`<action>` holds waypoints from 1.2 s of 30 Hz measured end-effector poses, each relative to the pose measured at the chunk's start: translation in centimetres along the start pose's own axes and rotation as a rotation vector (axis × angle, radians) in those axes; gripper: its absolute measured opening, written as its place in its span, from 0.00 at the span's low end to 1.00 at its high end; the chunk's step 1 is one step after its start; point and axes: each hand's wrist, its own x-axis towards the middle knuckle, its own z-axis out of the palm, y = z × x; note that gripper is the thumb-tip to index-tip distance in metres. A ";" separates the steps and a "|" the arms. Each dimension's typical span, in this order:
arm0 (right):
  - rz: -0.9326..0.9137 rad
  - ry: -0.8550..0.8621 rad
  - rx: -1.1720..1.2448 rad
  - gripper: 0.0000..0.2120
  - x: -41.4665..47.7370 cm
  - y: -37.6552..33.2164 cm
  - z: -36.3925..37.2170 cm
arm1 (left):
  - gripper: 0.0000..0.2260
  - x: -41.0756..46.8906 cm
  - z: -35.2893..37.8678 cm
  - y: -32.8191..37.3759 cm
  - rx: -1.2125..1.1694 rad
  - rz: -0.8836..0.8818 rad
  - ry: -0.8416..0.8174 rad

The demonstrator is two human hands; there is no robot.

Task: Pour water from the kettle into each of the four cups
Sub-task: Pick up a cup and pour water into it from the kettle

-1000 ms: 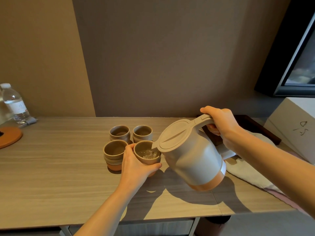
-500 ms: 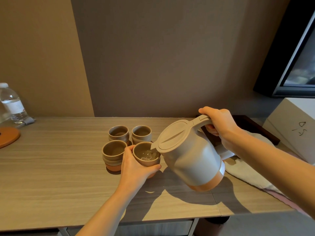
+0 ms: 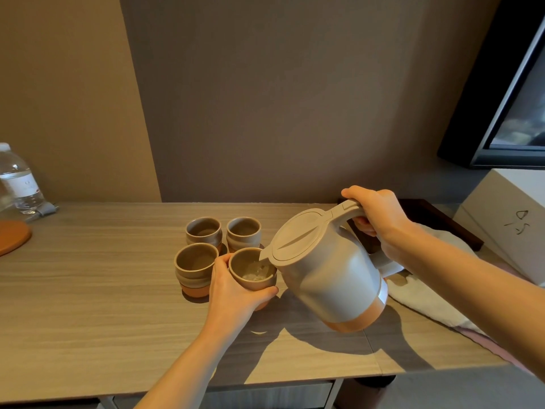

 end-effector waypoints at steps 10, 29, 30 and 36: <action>0.008 0.006 0.010 0.14 0.2 0.3 -0.1 | 0.43 0.2 0.2 -0.3 -0.013 0.024 -0.009; 0.062 0.036 0.079 0.13 1.2 2.0 0.1 | 0.43 0.7 0.6 -0.5 -0.006 0.000 -0.015; 0.064 0.036 0.085 0.13 1.3 2.1 0.2 | 0.43 0.7 0.6 -0.5 -0.007 0.001 -0.014; 0.084 0.052 0.148 0.14 1.5 3.1 -0.1 | 0.42 1.0 0.6 0.1 -0.022 0.016 0.013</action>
